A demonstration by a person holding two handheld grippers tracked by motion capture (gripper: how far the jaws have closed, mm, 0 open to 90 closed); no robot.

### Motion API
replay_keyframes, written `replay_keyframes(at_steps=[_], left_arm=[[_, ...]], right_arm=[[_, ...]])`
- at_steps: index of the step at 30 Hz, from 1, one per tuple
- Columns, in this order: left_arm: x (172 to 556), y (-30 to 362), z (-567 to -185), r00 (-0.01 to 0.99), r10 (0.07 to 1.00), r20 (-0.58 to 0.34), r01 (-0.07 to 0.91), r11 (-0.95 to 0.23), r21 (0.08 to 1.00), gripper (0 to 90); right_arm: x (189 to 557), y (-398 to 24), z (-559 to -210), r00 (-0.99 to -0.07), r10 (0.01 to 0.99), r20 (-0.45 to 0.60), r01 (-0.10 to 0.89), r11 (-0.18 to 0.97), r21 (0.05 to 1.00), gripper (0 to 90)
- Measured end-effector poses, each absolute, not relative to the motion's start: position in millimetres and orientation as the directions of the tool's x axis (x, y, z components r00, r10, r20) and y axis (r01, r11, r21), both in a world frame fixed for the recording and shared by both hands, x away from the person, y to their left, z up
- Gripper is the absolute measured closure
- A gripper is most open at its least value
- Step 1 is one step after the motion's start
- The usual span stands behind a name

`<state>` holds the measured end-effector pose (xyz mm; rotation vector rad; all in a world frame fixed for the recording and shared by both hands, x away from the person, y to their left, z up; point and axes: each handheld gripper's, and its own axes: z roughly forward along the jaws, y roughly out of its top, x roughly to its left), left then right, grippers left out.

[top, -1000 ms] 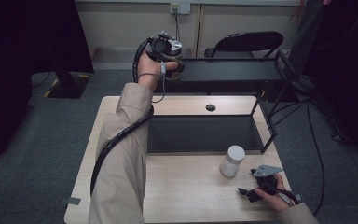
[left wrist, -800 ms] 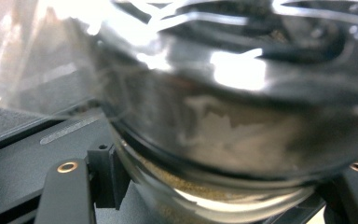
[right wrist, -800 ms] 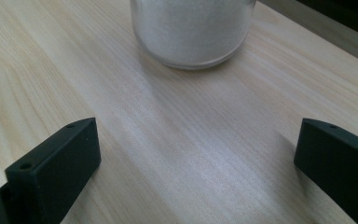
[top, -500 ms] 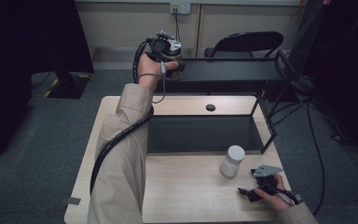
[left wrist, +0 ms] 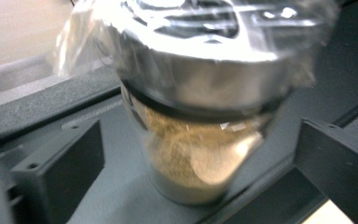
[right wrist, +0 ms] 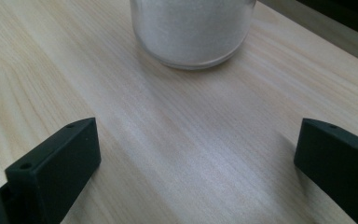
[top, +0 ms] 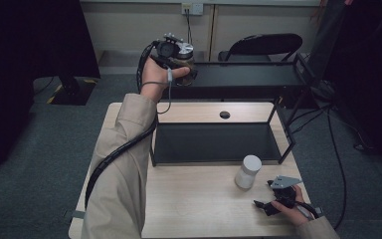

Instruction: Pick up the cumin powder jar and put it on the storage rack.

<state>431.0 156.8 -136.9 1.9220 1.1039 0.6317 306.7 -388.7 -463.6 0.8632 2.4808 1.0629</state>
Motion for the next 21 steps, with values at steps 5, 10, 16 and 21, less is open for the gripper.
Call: replay_keyframes(at_steps=[5,10,16,21], left_arm=[[421.0,161.2,-139.6,0.500,0.866,0.020,0.455,-0.282,0.844,0.6],[413.9,164.5,-141.3,0.518,0.855,0.018,0.448,-0.289,0.846,0.6],[401.7,171.2,-148.1,0.532,0.846,0.022,0.427,-0.291,0.856,0.6],[393.4,175.7,-156.4,0.559,0.829,0.033,0.415,-0.314,0.854,0.9]], right_arm=[[306.7,-388.7,-463.6,-0.772,0.635,-0.042,0.407,0.544,0.734,0.0],[306.7,-388.7,-463.6,-0.772,0.635,-0.042,0.407,0.544,0.734,0.0],[306.7,-388.6,-463.6,-0.771,0.635,-0.043,0.407,0.544,0.734,0.0],[306.7,-388.6,-463.6,-0.771,0.635,-0.043,0.407,0.544,0.734,0.0]])
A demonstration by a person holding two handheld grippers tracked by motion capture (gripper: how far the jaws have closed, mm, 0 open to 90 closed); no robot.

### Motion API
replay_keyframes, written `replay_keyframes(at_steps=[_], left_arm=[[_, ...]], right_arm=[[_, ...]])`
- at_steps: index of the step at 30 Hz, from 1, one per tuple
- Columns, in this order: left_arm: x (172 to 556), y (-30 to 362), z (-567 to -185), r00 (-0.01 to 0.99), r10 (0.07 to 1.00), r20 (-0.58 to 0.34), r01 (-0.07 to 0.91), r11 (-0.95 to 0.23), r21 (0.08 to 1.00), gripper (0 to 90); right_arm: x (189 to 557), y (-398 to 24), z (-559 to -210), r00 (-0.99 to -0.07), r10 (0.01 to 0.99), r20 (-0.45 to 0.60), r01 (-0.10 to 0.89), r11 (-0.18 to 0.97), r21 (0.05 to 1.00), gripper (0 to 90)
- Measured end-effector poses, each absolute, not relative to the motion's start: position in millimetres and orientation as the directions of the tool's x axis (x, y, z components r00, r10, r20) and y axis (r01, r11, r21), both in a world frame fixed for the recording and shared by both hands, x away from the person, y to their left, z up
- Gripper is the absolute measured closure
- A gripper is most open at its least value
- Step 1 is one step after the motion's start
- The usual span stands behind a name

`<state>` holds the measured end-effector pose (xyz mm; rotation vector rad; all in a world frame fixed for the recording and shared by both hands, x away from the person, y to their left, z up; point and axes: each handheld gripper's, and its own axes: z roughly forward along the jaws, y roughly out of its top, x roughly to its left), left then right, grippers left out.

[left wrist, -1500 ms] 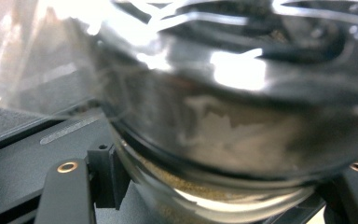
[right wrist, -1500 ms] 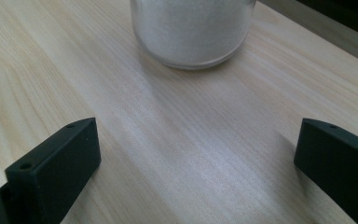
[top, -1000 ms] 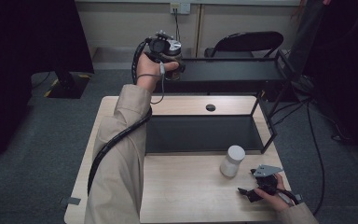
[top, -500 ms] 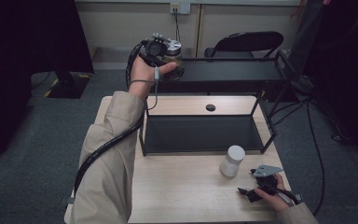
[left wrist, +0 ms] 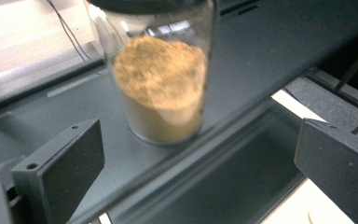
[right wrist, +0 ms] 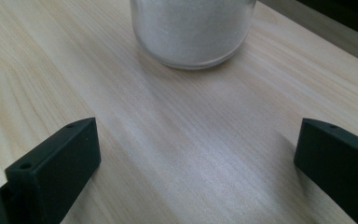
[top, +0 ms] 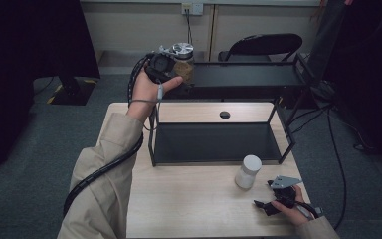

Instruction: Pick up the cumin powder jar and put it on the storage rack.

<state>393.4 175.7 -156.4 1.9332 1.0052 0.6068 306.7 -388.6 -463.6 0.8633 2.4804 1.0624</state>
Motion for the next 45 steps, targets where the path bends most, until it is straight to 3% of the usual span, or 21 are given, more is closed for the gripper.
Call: replay_keyframes(at_steps=[30,45], left_arm=[[348.0,197.1,-226.2,0.626,0.780,0.024,0.400,-0.348,0.848,2.1],[326.4,197.4,-252.5,0.622,0.778,0.082,0.382,-0.394,0.836,2.3]], right_arm=[[306.6,-388.6,-463.6,-0.771,0.635,-0.043,0.407,0.544,0.734,0.0],[306.6,-388.6,-463.6,-0.771,0.635,-0.043,0.407,0.544,0.734,0.0]])
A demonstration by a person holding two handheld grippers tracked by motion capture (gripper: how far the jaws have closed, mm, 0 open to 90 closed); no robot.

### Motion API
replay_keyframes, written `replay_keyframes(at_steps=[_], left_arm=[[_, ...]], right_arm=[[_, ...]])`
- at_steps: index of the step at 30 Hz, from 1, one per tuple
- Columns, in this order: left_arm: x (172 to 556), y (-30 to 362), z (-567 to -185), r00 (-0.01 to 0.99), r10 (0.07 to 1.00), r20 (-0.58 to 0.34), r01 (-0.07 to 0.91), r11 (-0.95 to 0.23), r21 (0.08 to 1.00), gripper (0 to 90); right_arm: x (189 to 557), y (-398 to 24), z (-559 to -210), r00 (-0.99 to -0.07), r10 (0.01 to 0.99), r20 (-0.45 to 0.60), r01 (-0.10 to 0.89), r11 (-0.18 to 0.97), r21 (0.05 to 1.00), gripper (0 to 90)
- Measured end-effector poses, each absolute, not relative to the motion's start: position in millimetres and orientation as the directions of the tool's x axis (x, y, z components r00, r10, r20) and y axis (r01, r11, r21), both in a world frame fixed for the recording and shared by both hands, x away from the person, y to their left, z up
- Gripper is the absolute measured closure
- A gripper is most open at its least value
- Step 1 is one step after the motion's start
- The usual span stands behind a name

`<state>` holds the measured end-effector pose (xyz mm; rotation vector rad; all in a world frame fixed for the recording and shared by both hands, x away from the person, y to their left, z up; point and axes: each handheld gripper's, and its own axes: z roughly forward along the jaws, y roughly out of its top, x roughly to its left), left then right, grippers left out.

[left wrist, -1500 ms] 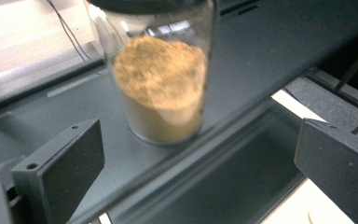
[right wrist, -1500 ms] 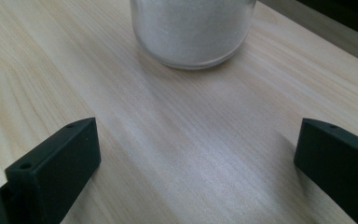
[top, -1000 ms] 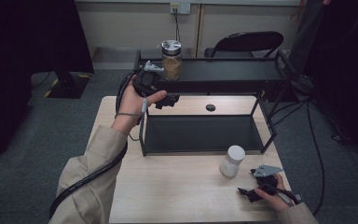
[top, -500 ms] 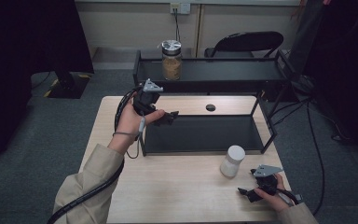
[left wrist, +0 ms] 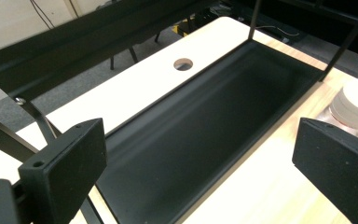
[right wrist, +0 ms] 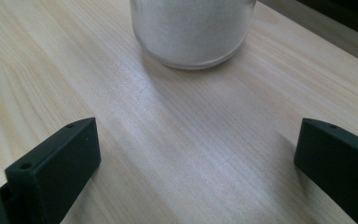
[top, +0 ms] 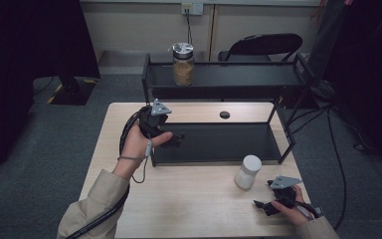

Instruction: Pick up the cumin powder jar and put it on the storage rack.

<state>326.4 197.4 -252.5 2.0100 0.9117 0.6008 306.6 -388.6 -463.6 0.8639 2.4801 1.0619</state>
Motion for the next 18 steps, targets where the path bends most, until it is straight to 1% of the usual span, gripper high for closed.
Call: replay_keyframes(at_steps=[2,11,18], left_arm=[[323.0,196.9,-255.9,0.624,0.775,0.097,0.374,-0.405,0.834,2.3],[314.9,202.6,-275.2,0.642,0.763,0.071,0.387,-0.403,0.829,2.4],[308.8,204.1,-287.4,0.641,0.763,0.084,0.389,-0.418,0.821,2.5]], right_arm=[[306.6,-388.5,-463.6,-0.771,0.635,-0.043,0.408,0.544,0.733,0.0],[306.6,-388.6,-463.6,-0.771,0.635,-0.043,0.407,0.544,0.734,0.0],[306.6,-388.5,-463.6,-0.771,0.635,-0.043,0.407,0.544,0.734,0.0]])
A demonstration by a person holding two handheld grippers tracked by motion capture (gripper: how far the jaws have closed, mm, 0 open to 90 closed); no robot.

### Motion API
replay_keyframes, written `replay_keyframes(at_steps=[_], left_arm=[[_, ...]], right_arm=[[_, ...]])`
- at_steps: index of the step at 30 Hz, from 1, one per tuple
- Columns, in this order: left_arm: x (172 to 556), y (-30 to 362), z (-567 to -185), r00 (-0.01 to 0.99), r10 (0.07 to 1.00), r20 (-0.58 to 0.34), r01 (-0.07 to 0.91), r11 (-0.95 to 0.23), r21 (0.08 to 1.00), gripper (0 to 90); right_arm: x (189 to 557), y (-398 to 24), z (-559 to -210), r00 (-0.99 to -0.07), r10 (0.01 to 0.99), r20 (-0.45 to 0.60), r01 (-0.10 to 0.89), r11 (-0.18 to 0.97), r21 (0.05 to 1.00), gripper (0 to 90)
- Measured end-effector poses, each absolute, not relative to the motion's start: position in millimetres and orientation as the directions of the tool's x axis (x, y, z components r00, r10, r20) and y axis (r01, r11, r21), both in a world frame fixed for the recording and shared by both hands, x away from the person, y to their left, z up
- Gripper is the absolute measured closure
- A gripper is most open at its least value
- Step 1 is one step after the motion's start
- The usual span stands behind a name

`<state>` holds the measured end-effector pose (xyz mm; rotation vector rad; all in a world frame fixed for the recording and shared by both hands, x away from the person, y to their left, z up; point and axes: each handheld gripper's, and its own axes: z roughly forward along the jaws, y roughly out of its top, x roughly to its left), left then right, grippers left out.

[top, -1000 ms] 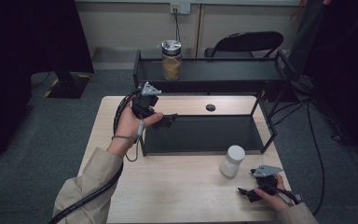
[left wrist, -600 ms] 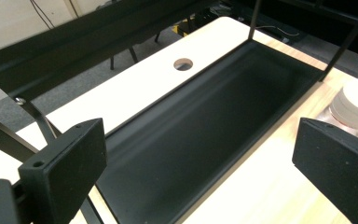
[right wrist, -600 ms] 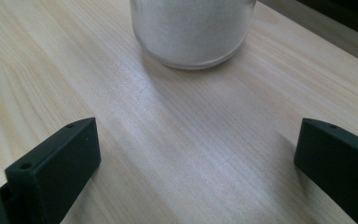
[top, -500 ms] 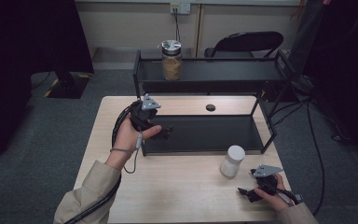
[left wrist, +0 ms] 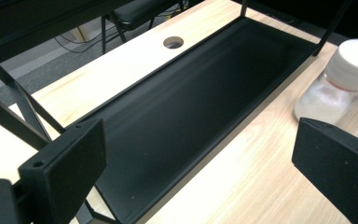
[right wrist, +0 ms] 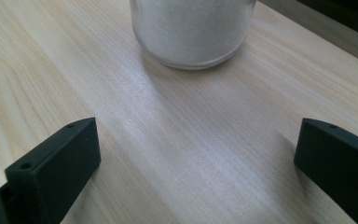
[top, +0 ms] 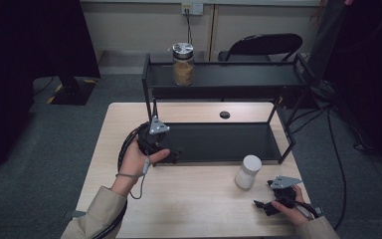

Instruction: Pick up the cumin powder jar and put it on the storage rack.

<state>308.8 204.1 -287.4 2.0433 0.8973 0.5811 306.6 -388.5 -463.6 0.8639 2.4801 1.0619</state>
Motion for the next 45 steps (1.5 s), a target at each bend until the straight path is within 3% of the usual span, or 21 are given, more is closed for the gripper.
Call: replay_keyframes(at_steps=[45], left_arm=[[290.7,225.0,-376.3,0.694,0.720,0.016,0.417,-0.420,0.806,2.1]], right_arm=[[306.5,-388.5,-463.6,-0.771,0.636,-0.043,0.408,0.544,0.734,0.0]])
